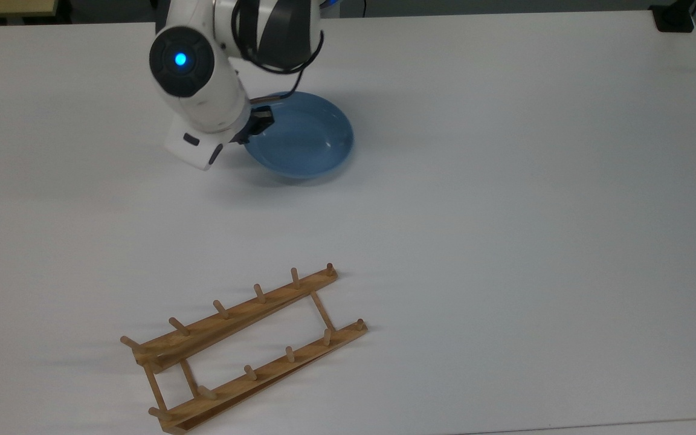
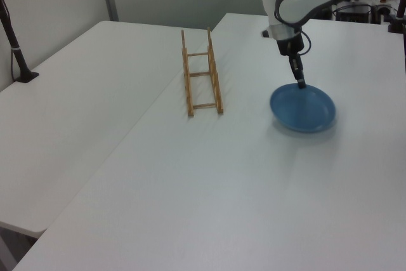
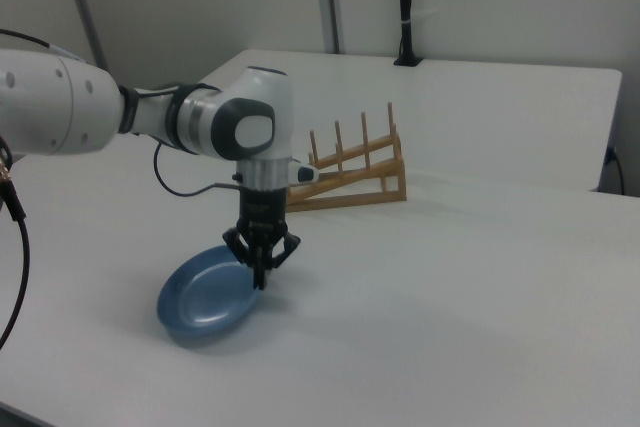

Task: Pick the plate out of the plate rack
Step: 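Open the gripper to release the plate and raise it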

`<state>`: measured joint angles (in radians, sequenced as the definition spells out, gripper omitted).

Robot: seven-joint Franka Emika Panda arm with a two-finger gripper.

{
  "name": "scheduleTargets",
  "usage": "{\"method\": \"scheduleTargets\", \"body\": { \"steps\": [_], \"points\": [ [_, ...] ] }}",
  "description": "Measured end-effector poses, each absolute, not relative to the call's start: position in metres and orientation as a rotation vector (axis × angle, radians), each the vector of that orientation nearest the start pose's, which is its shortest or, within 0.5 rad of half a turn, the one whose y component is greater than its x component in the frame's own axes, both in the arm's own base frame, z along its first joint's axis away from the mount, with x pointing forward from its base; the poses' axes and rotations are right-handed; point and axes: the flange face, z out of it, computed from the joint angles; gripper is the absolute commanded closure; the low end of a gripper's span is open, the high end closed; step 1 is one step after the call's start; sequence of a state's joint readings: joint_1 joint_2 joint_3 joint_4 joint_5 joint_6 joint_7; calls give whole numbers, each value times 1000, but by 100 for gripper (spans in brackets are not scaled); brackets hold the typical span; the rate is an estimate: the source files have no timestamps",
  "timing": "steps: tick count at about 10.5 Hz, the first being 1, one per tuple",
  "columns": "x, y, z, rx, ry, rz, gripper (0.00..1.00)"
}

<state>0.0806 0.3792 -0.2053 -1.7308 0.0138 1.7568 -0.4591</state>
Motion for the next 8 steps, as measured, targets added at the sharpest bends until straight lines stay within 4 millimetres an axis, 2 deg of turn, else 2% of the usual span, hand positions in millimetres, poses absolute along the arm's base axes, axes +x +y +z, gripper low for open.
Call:
{"method": "scheduleTargets", "body": {
  "steps": [1,2,3,4,6,7,8],
  "points": [
    [605,-73,332,-3008,-551,582,73],
    [603,-77,324,-3007,-578,613,59],
    [603,-79,319,-3011,-582,624,33],
    [603,-81,318,-3014,-580,624,0],
    [606,-87,323,-3037,-543,591,0],
    [608,-90,333,-3058,-507,559,0],
    [612,-90,354,-3096,-432,498,0]
  ]
}}
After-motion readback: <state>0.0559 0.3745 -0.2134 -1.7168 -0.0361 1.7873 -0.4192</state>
